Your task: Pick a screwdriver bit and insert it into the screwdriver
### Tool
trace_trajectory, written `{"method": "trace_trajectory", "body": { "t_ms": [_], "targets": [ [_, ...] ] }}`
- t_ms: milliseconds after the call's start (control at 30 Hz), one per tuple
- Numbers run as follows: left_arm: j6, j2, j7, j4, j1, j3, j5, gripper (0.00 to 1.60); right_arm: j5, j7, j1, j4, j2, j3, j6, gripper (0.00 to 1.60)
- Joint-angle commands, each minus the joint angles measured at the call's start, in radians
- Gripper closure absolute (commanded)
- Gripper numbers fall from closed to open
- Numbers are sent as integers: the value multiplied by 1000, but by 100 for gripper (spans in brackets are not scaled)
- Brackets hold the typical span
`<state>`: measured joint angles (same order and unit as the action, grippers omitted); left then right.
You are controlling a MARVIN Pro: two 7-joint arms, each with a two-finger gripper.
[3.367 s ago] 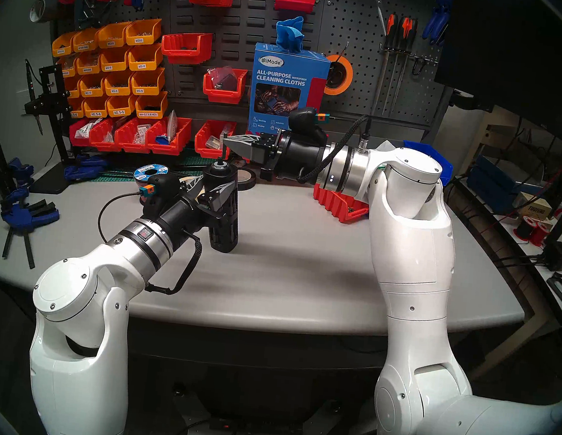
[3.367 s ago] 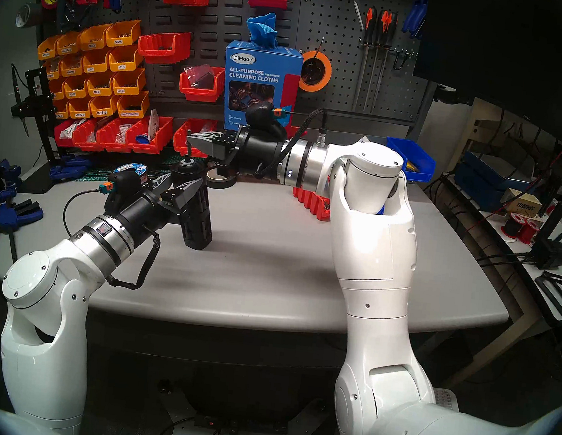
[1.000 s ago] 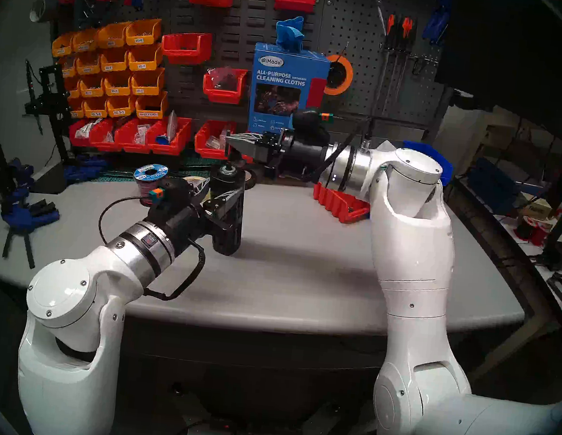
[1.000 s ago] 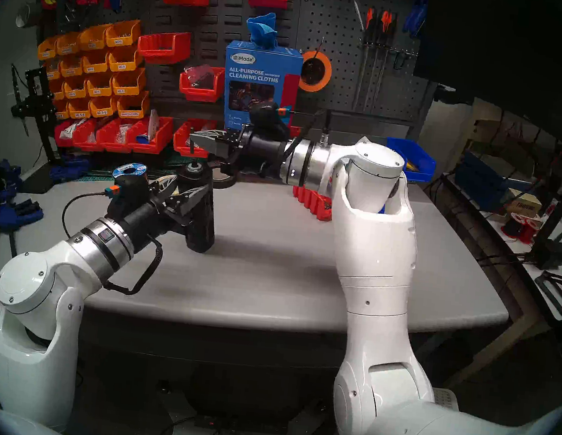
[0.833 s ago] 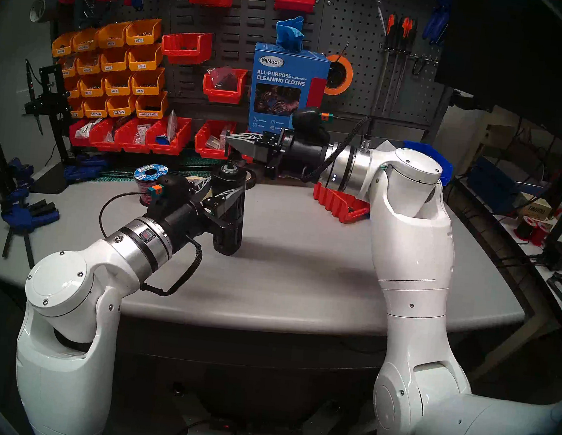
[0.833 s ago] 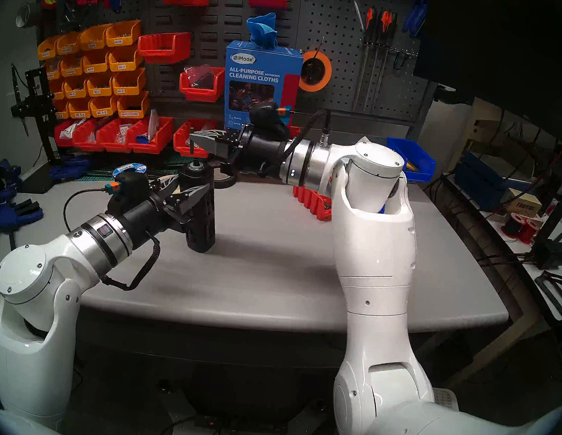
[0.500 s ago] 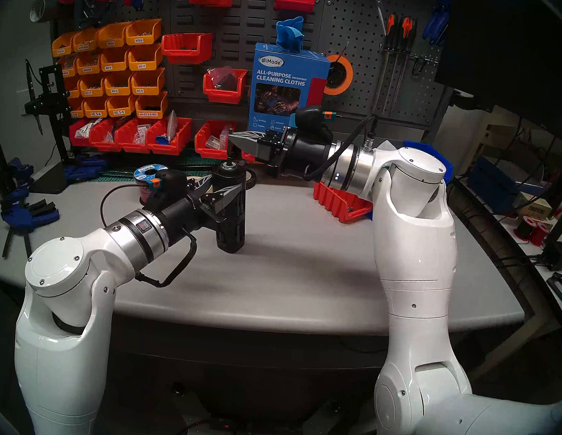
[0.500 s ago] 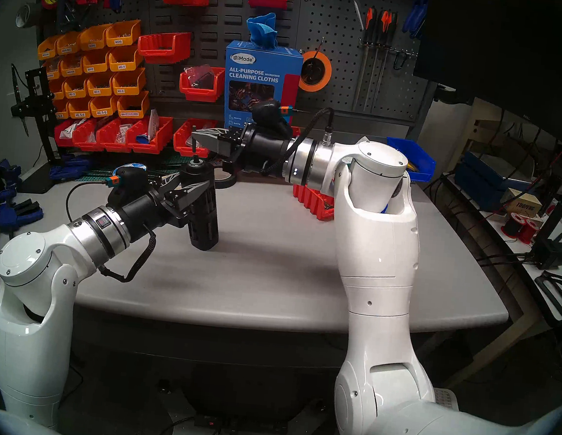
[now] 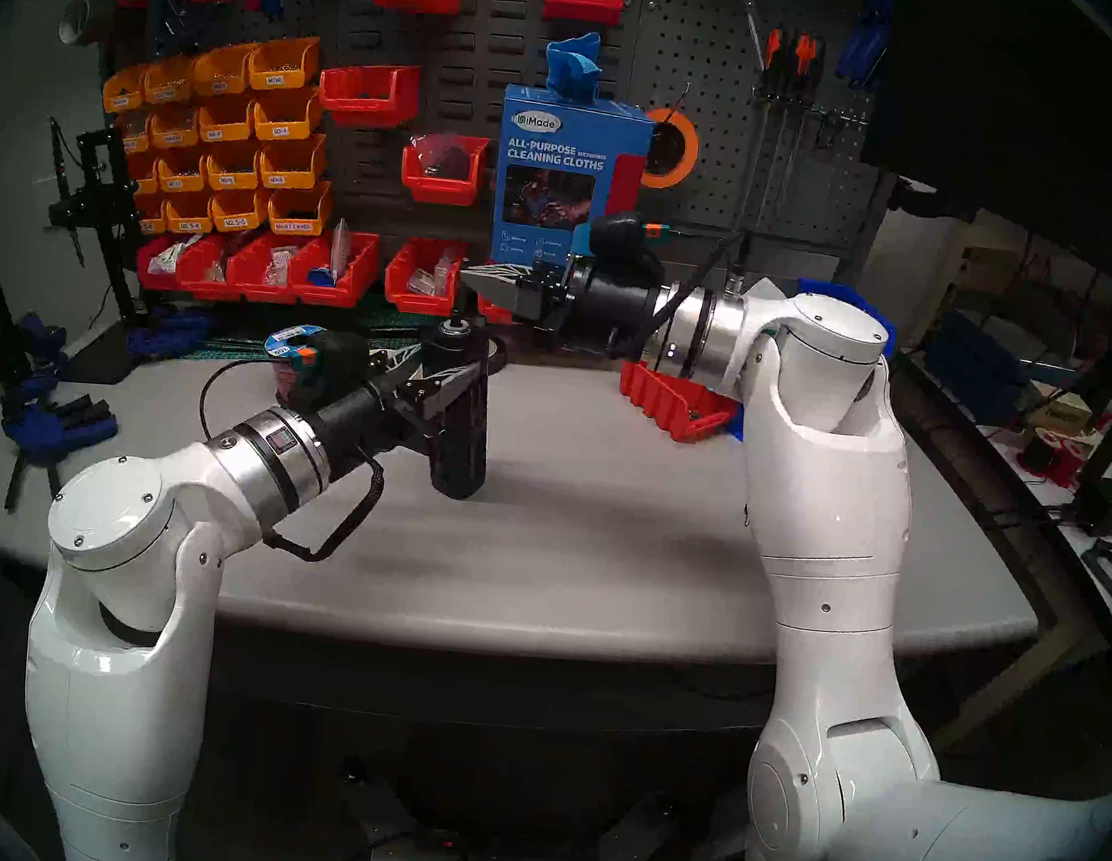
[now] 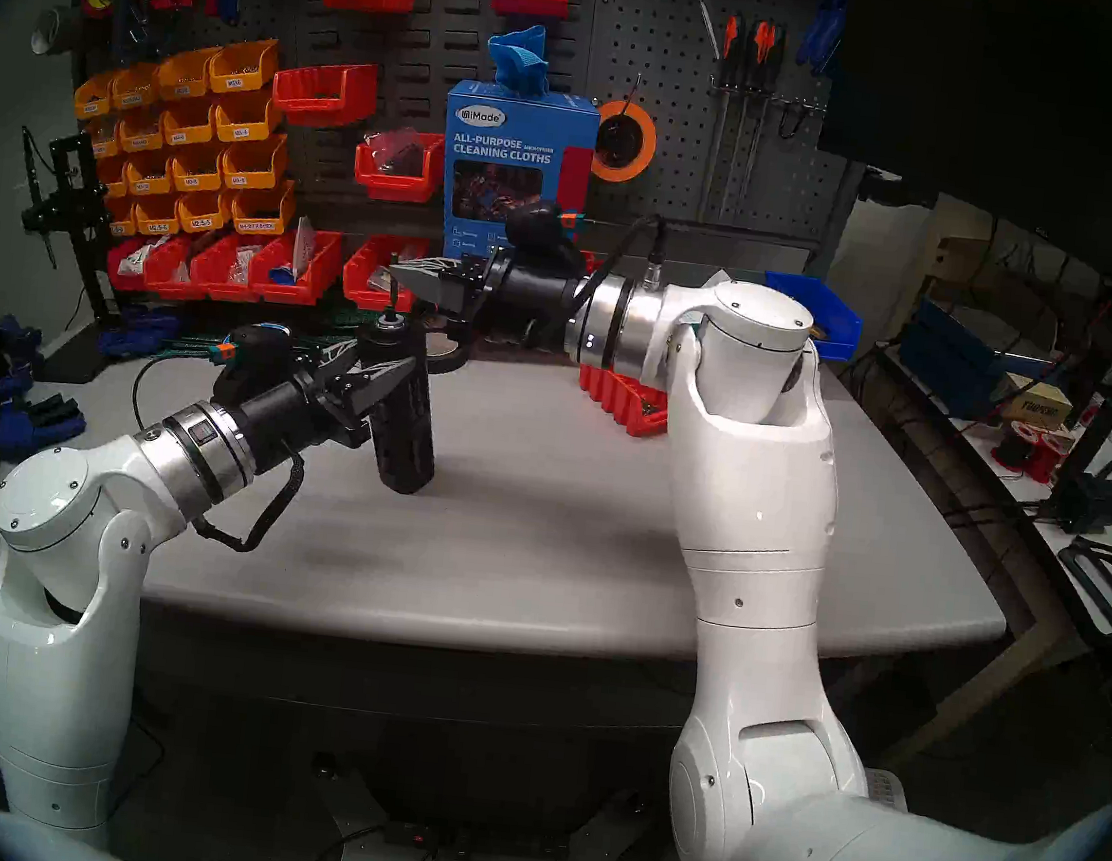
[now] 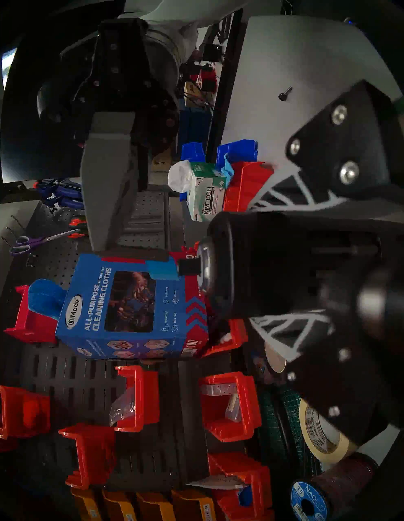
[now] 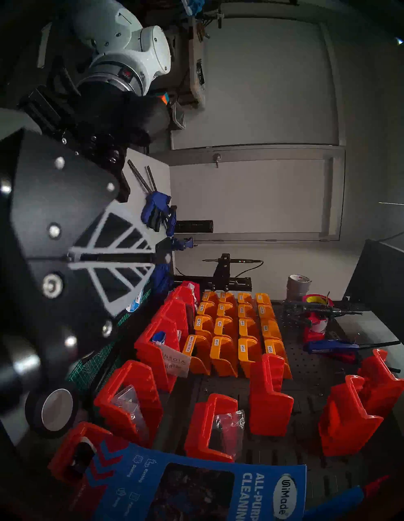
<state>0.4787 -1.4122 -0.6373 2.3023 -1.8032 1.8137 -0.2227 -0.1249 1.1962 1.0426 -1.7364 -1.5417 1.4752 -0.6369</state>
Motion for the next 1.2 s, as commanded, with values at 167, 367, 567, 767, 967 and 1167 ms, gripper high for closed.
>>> {"method": "trace_trajectory", "body": {
  "t_ms": [167, 367, 567, 767, 967, 1167],
  "targets": [
    [-12, 5, -9, 10, -14, 1, 4, 160, -20, 20, -23, -7, -2, -9, 14, 160],
    [-18, 5, -13, 13, -20, 2, 3, 160, -23, 17, -21, -10, -3, -5, 19, 160],
    [-23, 5, -12, 18, -27, 0, 6, 160, -22, 16, -22, -10, -4, -3, 20, 160],
    [-29, 5, -13, 21, -34, 2, 5, 160, -22, 15, -20, -10, -6, 3, 23, 160],
    [-30, 5, -13, 22, -37, 3, 4, 160, -20, 19, -24, -11, -6, 3, 21, 160],
    [-32, 5, -12, 24, -38, 3, 4, 160, -17, 19, -21, -17, -4, 1, 17, 160]
  ]
}}
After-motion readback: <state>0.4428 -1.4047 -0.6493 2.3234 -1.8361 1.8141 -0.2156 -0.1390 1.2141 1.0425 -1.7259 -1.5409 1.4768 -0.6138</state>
